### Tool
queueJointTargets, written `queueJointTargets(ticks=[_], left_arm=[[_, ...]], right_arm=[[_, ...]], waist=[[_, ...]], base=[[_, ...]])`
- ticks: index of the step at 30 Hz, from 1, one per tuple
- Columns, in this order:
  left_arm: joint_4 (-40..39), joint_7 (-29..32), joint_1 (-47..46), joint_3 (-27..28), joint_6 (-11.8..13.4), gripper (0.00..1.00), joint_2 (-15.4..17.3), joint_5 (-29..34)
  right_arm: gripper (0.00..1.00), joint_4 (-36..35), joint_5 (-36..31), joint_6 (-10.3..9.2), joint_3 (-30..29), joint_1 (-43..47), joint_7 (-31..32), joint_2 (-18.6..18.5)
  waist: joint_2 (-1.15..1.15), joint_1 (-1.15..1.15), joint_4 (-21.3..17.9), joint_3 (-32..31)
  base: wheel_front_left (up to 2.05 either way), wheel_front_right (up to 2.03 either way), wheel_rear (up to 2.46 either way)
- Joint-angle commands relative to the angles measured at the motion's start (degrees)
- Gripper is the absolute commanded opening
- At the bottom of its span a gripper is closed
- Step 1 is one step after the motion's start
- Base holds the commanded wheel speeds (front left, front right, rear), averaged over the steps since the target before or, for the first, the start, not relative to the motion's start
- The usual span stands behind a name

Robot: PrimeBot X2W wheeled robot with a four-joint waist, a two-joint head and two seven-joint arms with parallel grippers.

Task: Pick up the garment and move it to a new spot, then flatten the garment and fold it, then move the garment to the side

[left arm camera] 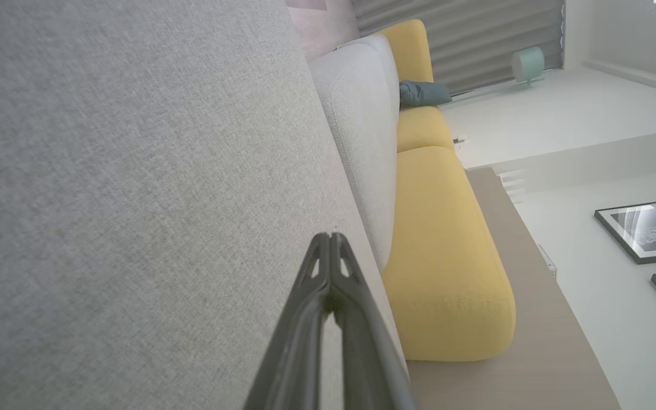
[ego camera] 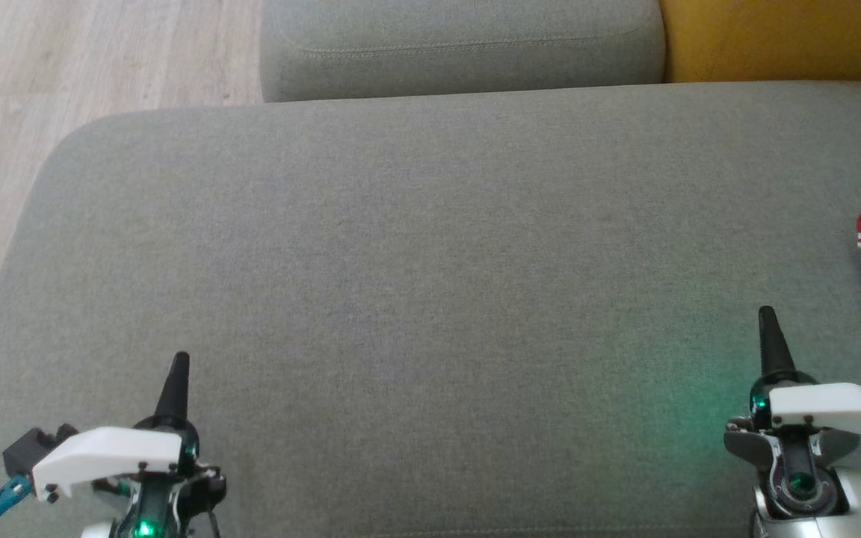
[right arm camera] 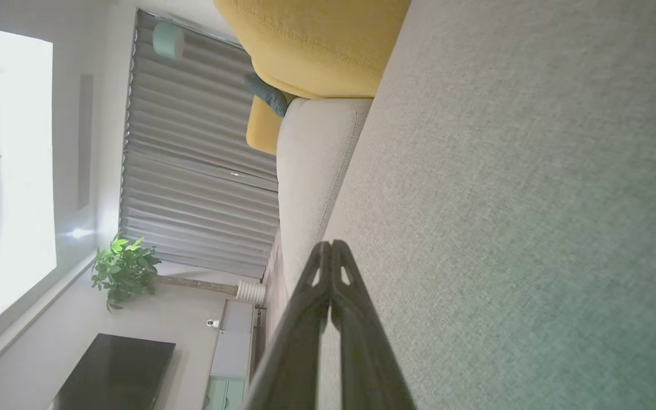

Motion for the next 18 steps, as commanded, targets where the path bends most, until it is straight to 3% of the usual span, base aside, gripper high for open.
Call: queueJointTargets(ticks=[1,18], left_arm=[[-2.34,0.46,-3.13,1.99,-0.61,0.00,0.84,-1.15],[-4.01,3.33,-3.26,4.05,-2.61,0.00,0.96,-11.53]], right_arm=[[0.00,-2.46,1.38,0.29,0.52,-1.44,0.49,-0.26],[0.00,-6.16,12.39,0.35,-1.04,0.16,3.29,-0.18]], waist=[[0.00,0.00,0.00,-0.02],[0.00,0.00,0.07,-0.60]], base=[[0.00,0.00,0.00],[0.00,0.00,0.00]])
